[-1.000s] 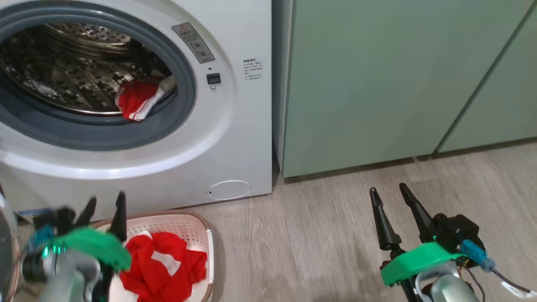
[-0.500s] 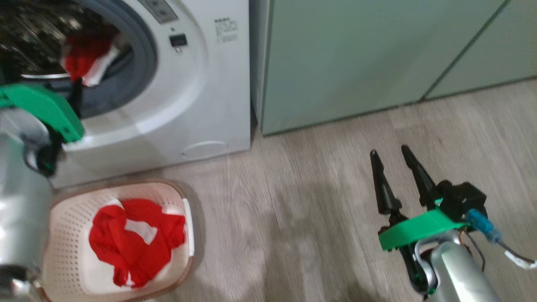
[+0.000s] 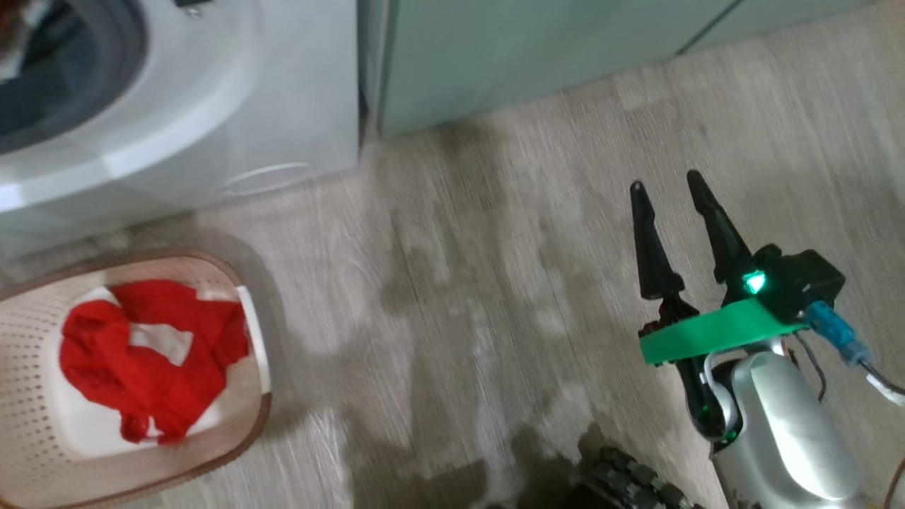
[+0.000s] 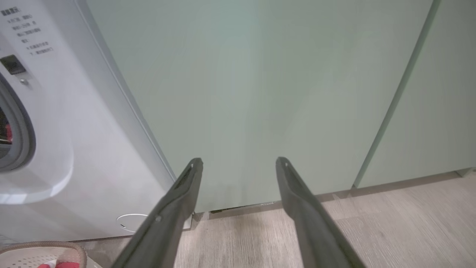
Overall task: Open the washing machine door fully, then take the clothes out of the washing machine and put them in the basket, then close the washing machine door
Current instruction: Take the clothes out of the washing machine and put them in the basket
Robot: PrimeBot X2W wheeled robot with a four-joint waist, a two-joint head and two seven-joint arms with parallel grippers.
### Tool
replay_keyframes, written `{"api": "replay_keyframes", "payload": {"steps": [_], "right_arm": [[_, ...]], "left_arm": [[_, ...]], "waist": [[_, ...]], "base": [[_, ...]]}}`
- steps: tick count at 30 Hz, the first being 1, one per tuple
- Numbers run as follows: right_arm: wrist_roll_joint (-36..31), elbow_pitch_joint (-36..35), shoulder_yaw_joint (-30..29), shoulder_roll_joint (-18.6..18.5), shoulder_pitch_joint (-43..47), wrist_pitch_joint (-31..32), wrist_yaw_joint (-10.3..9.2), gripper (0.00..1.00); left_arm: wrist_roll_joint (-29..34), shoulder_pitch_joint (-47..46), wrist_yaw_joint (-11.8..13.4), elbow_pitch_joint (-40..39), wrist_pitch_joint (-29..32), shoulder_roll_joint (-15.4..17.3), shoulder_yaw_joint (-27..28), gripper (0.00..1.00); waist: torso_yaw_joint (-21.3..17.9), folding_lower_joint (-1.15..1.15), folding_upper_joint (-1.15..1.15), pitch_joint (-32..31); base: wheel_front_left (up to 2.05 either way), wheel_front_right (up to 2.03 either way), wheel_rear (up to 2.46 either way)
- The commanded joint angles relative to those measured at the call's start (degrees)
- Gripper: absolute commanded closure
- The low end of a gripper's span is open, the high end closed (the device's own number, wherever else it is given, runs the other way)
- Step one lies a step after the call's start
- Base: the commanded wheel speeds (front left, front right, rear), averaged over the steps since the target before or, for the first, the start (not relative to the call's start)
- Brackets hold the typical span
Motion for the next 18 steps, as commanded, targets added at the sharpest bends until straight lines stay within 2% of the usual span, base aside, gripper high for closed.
{"api": "replay_keyframes", "payload": {"steps": [1, 6, 13, 16, 17, 18], "right_arm": [[0.5, -2.1, 1.0, 0.4, -0.6, -0.4, 0.41, 0.0], [1.0, -3.0, 0.9, 0.4, -1.1, -0.4, 0.41, 0.0], [0.9, -3.5, 0.7, 0.4, -1.8, -0.4, 0.41, 0.0], [0.8, -3.5, 0.7, 0.4, -2.5, -0.4, 0.41, 0.0], [0.8, -3.5, 0.8, 0.4, -2.6, -0.4, 0.41, 0.0], [0.9, -3.5, 0.7, 0.4, -2.8, -0.4, 0.41, 0.0]], "left_arm": [[0.3, -2.5, 0.3, -0.6, -0.4, 4.4, 0.9, 0.0], [1.3, -6.5, 0.0, 3.0, -0.5, 6.2, -0.4, 0.0], [2.1, -9.7, -0.2, 6.7, 1.0, 5.2, -2.3, 0.0], [3.4, -10.2, 0.5, 7.7, 1.7, 5.1, -3.9, 0.0], [3.7, -10.3, 0.5, 7.9, 2.1, 5.0, -4.4, 0.15], [3.8, -10.3, 0.3, 8.1, 2.5, 4.9, -4.6, 0.52]], "waist": [[-1.9, 0.0, 0.0, 3.1], [-2.5, 0.0, 0.0, 6.1], [-1.9, 0.0, 0.0, 8.2], [-1.8, 0.0, 0.0, 8.7], [-1.8, 0.0, 0.0, 8.8], [-1.8, 0.0, 0.0, 8.9]], "base": [[0.0, 0.0, 0.0], [0.0, 0.0, 0.0], [0.0, 0.0, 0.0], [0.0, 0.0, 0.0], [0.0, 0.0, 0.0], [0.0, 0.0, 0.0]]}}
